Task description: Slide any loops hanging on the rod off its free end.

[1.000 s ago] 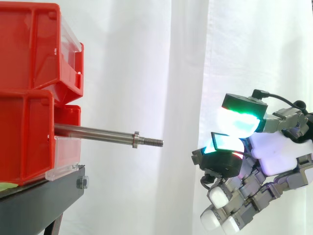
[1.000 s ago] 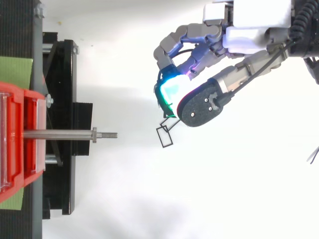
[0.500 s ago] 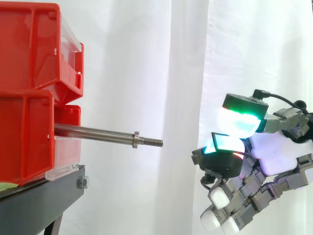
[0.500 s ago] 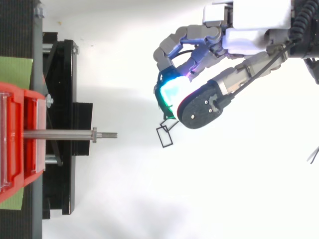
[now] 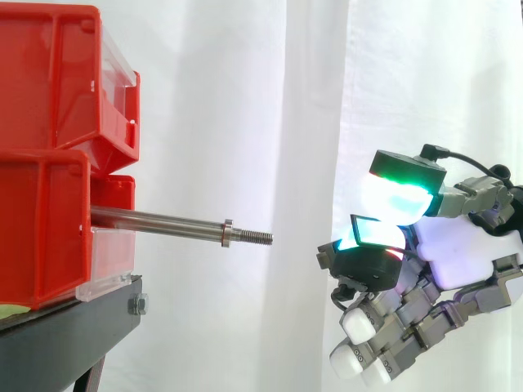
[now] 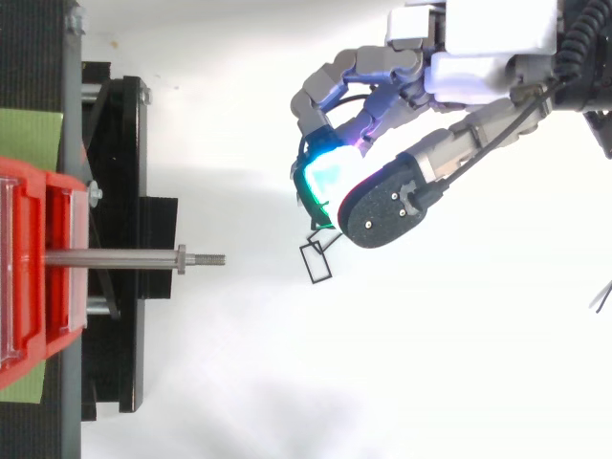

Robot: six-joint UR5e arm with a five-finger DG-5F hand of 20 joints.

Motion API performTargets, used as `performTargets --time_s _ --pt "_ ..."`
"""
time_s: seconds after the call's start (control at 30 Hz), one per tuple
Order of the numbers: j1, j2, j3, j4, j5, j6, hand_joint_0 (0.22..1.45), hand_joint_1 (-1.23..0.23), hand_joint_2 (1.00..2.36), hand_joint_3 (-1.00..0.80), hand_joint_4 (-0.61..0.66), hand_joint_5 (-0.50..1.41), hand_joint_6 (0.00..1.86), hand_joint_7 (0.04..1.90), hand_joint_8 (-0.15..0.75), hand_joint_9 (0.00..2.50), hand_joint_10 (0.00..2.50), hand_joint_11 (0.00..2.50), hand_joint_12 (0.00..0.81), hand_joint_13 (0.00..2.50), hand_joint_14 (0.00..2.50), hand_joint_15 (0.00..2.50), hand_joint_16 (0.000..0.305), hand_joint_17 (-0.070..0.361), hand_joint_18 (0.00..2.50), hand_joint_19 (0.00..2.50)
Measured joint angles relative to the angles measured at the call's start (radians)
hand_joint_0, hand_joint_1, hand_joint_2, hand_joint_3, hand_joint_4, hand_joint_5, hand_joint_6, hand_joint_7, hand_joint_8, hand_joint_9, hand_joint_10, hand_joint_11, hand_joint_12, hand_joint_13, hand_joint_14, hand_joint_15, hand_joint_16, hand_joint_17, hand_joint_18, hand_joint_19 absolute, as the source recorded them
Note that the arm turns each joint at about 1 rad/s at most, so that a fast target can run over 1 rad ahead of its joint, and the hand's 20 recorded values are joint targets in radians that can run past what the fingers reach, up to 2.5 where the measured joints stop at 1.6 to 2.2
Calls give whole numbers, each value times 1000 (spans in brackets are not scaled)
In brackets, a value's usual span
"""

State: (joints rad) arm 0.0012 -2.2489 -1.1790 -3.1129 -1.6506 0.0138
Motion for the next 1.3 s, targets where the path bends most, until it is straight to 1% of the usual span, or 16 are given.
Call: performTargets --time_s 0.13,0.23,0.4,0.6,0.9,0.97,1.17,1.3 --pt "0 0 0 0 0 0 605 -774 1020 -173 -112 -201 875 1436 255 785 0 27 216 515 0 0 35 78 341 76" --pt "0 0 0 0 0 0 605 -760 1018 -176 -107 -201 872 1495 253 792 0 22 209 517 0 0 34 77 335 77" --pt "0 0 0 0 0 0 609 -735 1018 -207 -64 -209 883 1446 251 776 0 17 211 518 0 0 34 77 336 55" --pt "0 0 0 0 0 0 604 -703 1016 -226 -5 -217 885 1487 267 795 0 40 208 533 0 0 34 77 336 56" --pt "0 0 0 0 0 -1 601 -666 1016 -222 4 -223 893 1491 235 787 2 98 210 531 0 0 34 77 329 73" --pt "0 0 0 0 0 -1 604 -664 1015 -238 20 -226 896 1471 247 788 4 132 211 533 0 0 34 77 329 64" --pt "0 0 0 0 0 0 610 -653 1015 -251 32 -230 898 1472 266 798 4 121 212 545 0 0 34 77 337 69" --pt "0 0 0 0 0 -1 610 -651 1015 -251 33 -231 899 1465 262 814 3 108 208 557 0 0 35 78 349 63"
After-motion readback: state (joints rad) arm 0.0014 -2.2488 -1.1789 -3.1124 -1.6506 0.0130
